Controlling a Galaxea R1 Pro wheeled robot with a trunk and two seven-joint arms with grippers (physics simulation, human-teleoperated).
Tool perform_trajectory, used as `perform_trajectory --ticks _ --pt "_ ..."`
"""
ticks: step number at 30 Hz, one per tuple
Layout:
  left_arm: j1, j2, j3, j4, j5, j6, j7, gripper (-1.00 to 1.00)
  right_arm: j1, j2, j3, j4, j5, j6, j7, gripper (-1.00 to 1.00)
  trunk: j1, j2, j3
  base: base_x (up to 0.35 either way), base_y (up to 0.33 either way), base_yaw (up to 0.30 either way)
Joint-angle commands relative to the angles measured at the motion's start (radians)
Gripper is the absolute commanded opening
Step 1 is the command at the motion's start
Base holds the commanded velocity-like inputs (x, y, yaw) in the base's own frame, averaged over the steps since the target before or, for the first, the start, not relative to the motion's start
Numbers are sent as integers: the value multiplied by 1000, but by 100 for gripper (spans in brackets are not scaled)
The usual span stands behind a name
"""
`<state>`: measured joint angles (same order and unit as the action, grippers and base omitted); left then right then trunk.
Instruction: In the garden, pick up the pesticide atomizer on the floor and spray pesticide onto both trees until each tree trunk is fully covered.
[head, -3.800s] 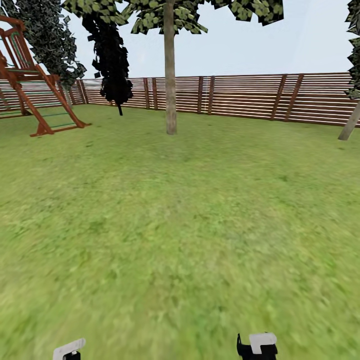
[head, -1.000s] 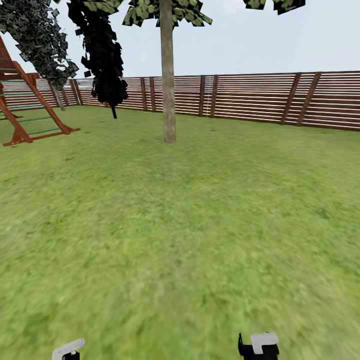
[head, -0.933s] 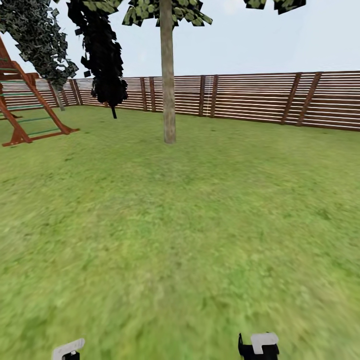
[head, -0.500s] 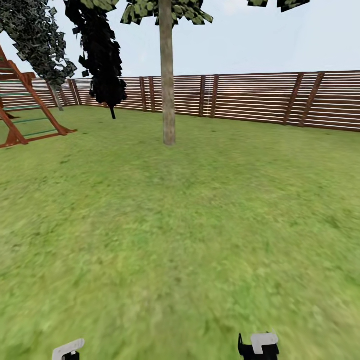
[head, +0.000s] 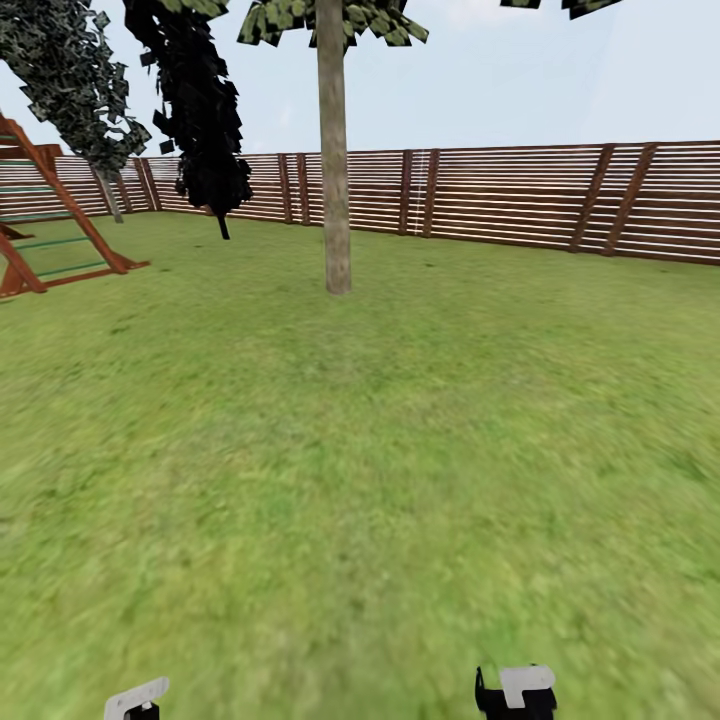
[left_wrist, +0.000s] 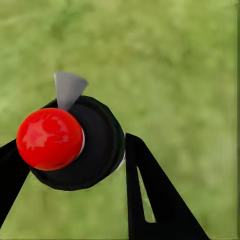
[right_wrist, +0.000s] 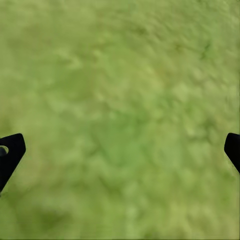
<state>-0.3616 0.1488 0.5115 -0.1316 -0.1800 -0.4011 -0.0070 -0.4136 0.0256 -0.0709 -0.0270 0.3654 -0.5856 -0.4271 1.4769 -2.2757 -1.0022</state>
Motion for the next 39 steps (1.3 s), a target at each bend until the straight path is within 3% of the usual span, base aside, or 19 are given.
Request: perform_trajectory --ticks 1,39 --pt "-1 0 9 1 -10 -4 -1 -100 -1 0 -7 1 10 -2 -5 100 0 0 -1 346 0 0" --pt "0 0 8 1 -10 -4 -1 -100 -1 2 -7 1 10 -2 -5 100 0 0 -1 346 0 0"
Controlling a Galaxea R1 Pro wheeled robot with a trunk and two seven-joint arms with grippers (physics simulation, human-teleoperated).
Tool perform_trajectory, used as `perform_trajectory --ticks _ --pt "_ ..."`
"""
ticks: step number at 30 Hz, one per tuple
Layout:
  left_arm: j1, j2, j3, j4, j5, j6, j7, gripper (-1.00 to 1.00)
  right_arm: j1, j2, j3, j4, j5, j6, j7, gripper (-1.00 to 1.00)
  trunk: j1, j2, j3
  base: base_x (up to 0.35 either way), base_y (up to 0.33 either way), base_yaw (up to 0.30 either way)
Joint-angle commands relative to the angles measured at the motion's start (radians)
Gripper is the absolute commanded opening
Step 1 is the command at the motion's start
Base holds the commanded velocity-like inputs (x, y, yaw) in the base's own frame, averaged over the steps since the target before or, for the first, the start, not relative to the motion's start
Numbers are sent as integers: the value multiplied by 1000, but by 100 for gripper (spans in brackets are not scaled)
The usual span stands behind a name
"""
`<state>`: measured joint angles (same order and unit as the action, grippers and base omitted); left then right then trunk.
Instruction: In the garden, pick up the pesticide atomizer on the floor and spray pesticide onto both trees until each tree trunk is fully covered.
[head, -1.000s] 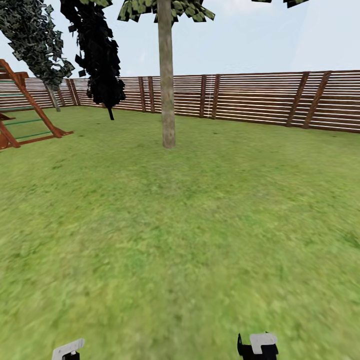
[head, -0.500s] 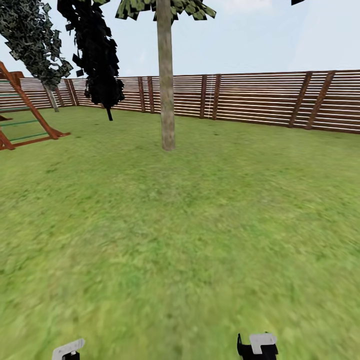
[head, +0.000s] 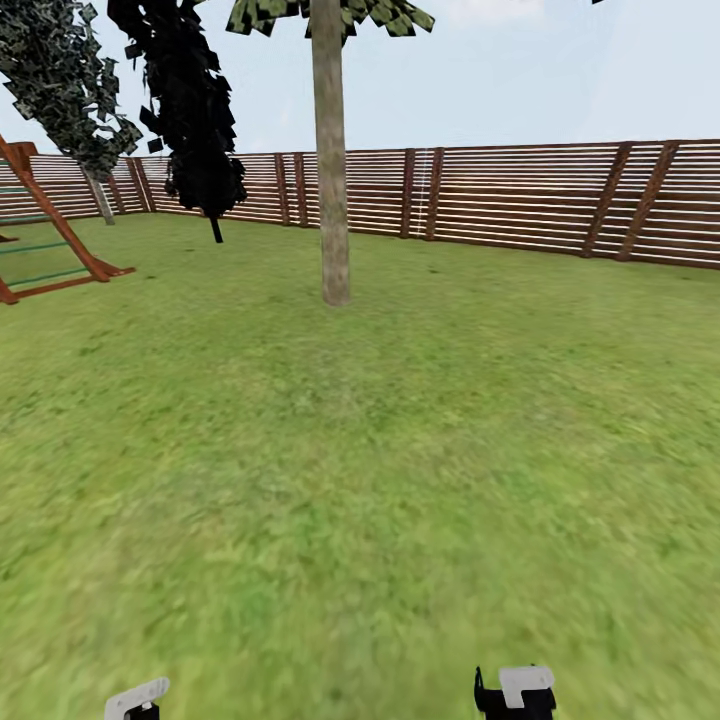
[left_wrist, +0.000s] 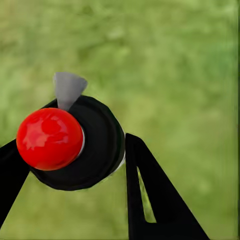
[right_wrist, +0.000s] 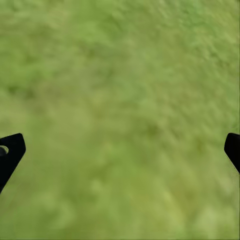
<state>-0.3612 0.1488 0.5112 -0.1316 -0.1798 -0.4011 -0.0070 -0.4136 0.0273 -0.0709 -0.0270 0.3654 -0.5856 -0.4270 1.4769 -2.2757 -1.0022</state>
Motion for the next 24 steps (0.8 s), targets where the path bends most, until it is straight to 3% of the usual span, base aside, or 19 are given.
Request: perform_trajectory --ticks 1,24 --pt "-1 0 8 1 -10 -4 -1 -100 -1 0 -7 1 10 -2 -5 100 0 0 -1 346 0 0" --pt "-1 -1 8 1 -10 -4 -1 -100 -1 2 -7 1 10 -2 -5 100 0 0 -1 346 0 0"
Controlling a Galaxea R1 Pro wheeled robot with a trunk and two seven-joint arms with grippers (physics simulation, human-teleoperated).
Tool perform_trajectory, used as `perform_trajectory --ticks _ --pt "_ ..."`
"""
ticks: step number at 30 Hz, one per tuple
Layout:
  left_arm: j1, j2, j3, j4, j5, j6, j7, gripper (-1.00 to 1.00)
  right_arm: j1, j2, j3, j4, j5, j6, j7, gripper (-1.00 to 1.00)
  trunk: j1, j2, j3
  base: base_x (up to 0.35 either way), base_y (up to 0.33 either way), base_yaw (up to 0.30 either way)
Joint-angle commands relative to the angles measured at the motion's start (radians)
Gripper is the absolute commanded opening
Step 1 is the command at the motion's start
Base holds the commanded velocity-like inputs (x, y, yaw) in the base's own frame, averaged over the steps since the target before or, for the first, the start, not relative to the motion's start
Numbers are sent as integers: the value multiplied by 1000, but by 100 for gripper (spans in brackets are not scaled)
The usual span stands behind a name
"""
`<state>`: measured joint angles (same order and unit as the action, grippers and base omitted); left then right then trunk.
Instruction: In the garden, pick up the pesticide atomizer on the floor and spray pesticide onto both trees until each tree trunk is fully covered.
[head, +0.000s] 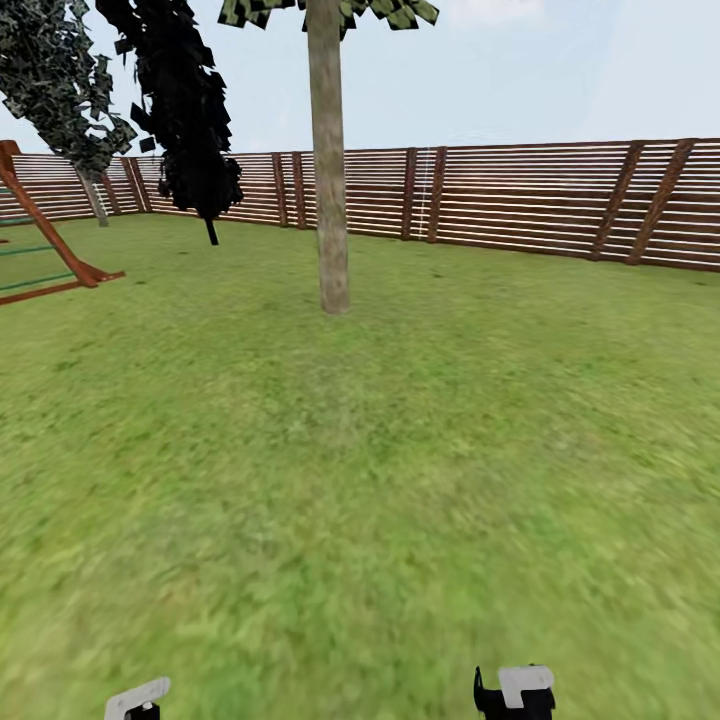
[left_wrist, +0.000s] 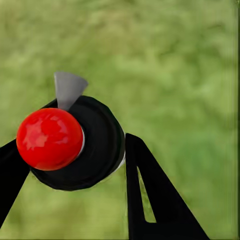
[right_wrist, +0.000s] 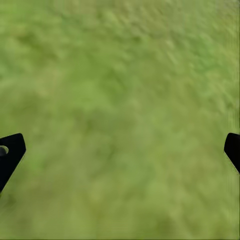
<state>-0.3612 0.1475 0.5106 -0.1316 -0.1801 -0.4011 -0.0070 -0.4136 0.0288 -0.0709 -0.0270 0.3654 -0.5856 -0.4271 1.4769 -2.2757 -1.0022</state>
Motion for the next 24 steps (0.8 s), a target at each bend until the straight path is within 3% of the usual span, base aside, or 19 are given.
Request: perform_trajectory --ticks 1,24 --pt "-1 0 8 1 -10 -4 -1 -100 -1 0 -7 1 10 -2 -5 100 0 0 -1 346 0 0" --pt "-1 0 8 1 -10 -4 -1 -100 -1 -4 -7 1 10 -2 -6 100 0 0 -1 346 0 0"
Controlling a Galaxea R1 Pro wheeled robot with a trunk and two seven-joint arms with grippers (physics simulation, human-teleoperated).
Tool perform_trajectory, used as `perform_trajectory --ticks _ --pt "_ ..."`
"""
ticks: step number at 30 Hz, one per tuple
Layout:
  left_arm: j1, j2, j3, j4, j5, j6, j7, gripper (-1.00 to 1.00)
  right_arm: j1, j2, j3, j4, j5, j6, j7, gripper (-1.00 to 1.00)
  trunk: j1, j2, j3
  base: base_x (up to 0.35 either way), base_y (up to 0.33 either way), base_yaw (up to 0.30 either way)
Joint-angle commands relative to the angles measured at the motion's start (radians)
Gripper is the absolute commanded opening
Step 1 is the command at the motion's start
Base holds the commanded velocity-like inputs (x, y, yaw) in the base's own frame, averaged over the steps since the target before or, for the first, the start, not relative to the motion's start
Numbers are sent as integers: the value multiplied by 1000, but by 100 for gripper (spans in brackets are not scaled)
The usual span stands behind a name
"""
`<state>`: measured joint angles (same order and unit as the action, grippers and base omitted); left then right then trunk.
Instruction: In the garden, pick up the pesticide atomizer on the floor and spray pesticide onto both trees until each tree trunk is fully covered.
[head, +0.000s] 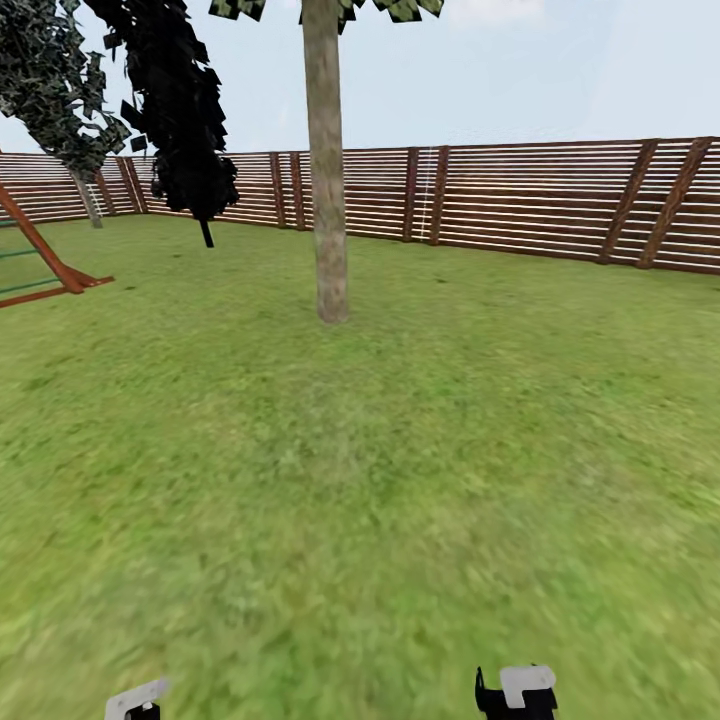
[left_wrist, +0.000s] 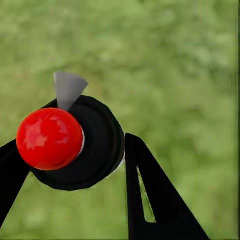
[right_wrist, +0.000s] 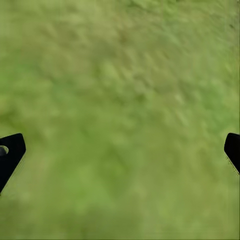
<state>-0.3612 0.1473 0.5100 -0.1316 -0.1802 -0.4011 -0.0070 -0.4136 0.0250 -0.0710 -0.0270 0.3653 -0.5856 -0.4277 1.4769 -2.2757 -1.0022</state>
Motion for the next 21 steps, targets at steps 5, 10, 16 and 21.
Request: perform_trajectory --ticks 5,10,16,21 --pt "-1 0 9 1 -10 -4 -1 -100 -1 1 -7 1 10 -2 -5 100 0 0 -1 346 0 0" --pt "-1 0 9 1 -10 -4 -1 -100 -1 1 -7 1 10 -2 -5 100 0 0 -1 346 0 0" --pt "-1 -1 8 1 -10 -4 -1 -100 -1 2 -7 1 10 -2 -5 100 0 0 -1 346 0 0" --pt "-1 -1 8 1 -10 -4 -1 -100 -1 3 -7 1 10 -2 -5 100 0 0 -1 346 0 0"
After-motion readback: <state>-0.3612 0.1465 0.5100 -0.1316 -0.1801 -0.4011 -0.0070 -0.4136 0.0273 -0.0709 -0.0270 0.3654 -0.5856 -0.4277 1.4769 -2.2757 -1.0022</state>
